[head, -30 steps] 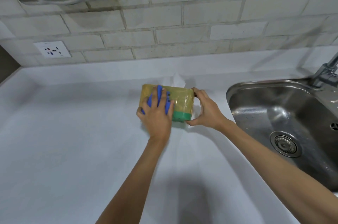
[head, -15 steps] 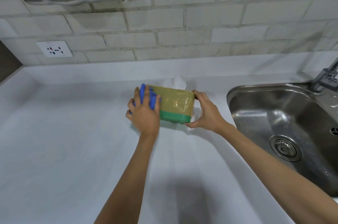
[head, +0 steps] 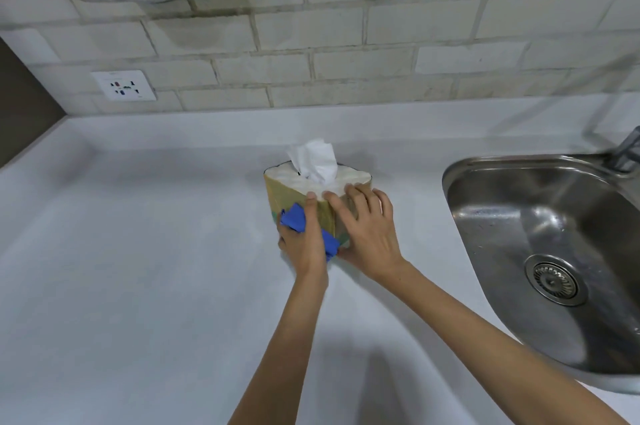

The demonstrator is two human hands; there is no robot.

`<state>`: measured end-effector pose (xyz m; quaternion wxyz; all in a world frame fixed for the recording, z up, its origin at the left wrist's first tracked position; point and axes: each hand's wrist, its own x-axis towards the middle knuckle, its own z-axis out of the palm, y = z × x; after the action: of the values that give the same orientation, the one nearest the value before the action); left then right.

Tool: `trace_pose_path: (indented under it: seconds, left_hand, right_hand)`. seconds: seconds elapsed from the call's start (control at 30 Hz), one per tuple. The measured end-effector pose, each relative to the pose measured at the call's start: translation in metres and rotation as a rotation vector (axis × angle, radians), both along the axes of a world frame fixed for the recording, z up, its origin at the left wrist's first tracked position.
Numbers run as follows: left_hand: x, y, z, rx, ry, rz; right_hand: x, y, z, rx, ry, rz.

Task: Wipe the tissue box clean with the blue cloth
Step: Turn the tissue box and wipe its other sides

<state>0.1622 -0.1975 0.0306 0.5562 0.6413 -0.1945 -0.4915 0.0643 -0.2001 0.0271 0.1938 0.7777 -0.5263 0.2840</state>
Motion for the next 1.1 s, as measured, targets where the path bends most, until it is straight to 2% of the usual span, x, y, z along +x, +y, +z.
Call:
trace_pose_path:
  seconds: [0.13,0.3,0.37,0.47,0.53,0.63,0.73,0.87,1.0,1.1]
  left_hand:
    - [0.009,0.005,-0.002,-0.051,0.195,-0.033]
    - [0.033,0.001,-0.006,0.065,0.415,-0.186]
    - [0.039,-0.001,-0.006,0.082,0.472,-0.266]
    - [0.053,-0.006,-0.007,0.11,0.44,-0.354]
    - [0.067,-0.01,-0.011,0.13,0.377,-0.365]
    - [0.087,-0.015,-0.016,0.131,0.307,-0.432]
    - [0.1,-0.018,-0.017,0.157,0.22,-0.548]
    - [0.11,-0.031,-0.014,0.214,0.094,-0.67]
    - [0.111,-0.043,-0.007,0.219,0.023,-0.772]
    - [0.109,-0.049,-0.005,0.206,-0.029,-0.778]
  right_hand:
    - [0.009,0.003,-0.007,-0.091,0.043,0.011]
    - [0.019,0.004,-0.012,-0.192,0.086,0.033]
    - [0.018,0.004,-0.013,-0.174,0.098,0.052]
    - [0.009,0.011,-0.019,-0.07,0.103,0.181]
    - [-0.003,0.017,-0.018,-0.016,-0.022,0.258]
    - [-0.029,0.014,-0.008,0.098,-0.352,0.177]
    - [-0.052,-0.006,0.008,0.391,-0.736,0.075]
    - [-0.071,-0.045,0.017,0.864,-1.104,0.104]
    - [-0.075,-0.067,0.014,1.082,-0.978,0.092]
    - [-0.072,-0.071,0.013,1.144,-1.086,0.144]
